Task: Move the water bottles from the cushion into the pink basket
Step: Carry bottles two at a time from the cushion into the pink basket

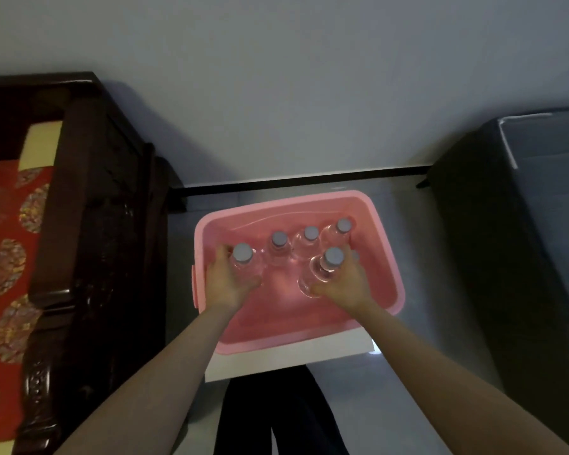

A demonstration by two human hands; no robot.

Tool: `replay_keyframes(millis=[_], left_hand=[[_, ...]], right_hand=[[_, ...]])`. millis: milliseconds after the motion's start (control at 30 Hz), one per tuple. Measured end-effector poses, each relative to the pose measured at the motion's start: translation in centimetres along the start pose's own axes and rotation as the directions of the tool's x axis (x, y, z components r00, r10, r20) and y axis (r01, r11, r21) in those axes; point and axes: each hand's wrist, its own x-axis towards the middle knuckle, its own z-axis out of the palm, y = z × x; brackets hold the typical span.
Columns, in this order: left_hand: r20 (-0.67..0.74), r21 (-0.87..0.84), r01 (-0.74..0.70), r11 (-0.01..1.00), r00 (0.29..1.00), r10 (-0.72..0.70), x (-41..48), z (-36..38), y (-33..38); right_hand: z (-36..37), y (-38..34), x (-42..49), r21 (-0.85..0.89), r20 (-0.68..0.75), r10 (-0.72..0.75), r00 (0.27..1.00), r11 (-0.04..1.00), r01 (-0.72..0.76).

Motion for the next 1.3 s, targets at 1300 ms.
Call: replay_keyframes(millis=[1300], left_hand=[[0.151,0.389,-0.421,0.819,0.907,0.394,8.4,1.9,-2.7]], right_hand=[[4.2,1.4,6.6,-0.512,0.33,-0.41,0.85,0.679,0.526]])
